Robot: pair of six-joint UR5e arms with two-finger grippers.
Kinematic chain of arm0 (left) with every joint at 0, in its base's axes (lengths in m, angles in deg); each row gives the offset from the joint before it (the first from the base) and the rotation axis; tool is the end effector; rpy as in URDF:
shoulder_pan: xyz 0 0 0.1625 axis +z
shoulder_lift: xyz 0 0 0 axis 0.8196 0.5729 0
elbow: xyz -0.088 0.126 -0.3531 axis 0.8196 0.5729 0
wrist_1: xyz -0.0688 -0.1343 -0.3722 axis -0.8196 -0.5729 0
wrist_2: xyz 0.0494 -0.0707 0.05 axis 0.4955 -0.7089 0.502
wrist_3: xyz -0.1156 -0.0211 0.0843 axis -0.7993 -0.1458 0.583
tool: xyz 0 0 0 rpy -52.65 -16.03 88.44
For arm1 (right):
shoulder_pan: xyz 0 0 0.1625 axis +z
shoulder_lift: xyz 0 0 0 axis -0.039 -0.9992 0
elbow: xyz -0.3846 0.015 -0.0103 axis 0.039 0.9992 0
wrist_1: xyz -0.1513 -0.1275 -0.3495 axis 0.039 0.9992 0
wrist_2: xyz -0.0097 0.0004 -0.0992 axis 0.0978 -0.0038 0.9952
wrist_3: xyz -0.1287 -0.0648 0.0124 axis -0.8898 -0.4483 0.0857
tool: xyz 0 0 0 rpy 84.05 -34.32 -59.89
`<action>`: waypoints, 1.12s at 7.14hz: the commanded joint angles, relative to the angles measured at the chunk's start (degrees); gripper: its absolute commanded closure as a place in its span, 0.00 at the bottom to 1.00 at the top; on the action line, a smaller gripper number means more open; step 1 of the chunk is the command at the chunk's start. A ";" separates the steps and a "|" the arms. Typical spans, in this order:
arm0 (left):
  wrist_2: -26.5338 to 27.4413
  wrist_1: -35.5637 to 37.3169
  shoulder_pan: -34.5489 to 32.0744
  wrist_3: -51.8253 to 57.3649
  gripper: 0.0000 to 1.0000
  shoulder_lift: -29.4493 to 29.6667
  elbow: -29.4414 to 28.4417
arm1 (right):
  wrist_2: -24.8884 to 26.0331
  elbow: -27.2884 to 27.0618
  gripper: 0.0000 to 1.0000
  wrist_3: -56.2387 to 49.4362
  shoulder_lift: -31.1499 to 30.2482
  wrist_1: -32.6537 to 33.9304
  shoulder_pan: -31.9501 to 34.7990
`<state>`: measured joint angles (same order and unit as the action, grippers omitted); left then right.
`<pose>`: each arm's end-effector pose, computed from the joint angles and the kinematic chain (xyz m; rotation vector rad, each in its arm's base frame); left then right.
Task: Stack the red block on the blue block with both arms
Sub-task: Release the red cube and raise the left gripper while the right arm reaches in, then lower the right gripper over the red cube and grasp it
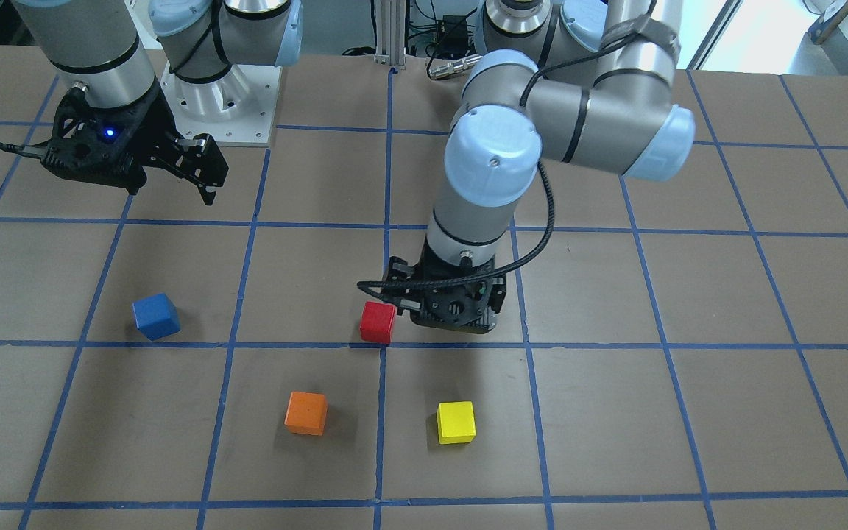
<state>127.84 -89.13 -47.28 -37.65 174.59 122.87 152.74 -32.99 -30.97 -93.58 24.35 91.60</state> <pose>-0.2675 -0.5464 0.2818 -0.1807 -3.0474 0.0744 0.1242 -0.4650 0.3594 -0.1861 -3.1085 0.0175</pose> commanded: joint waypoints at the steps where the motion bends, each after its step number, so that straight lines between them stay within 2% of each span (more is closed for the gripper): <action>1: 0.76 -12.63 6.94 6.56 0.00 -9.97 -1.14 | -5.86 0.15 0.00 3.08 4.93 7.29 1.24; 3: 2.95 -17.59 11.95 11.46 0.00 -16.94 -0.61 | -5.20 0.15 0.00 6.42 8.97 11.70 6.32; 5: 3.05 -22.87 11.98 11.23 0.00 -19.85 -0.35 | -5.11 0.33 0.00 14.67 13.98 18.11 11.86; 8: 3.05 -18.58 13.56 10.61 0.00 -19.95 0.26 | -5.20 0.33 0.00 23.83 21.10 24.00 18.02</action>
<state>130.74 -108.81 -33.99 -26.85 154.96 122.67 147.57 -32.67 -10.69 -75.31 45.61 107.39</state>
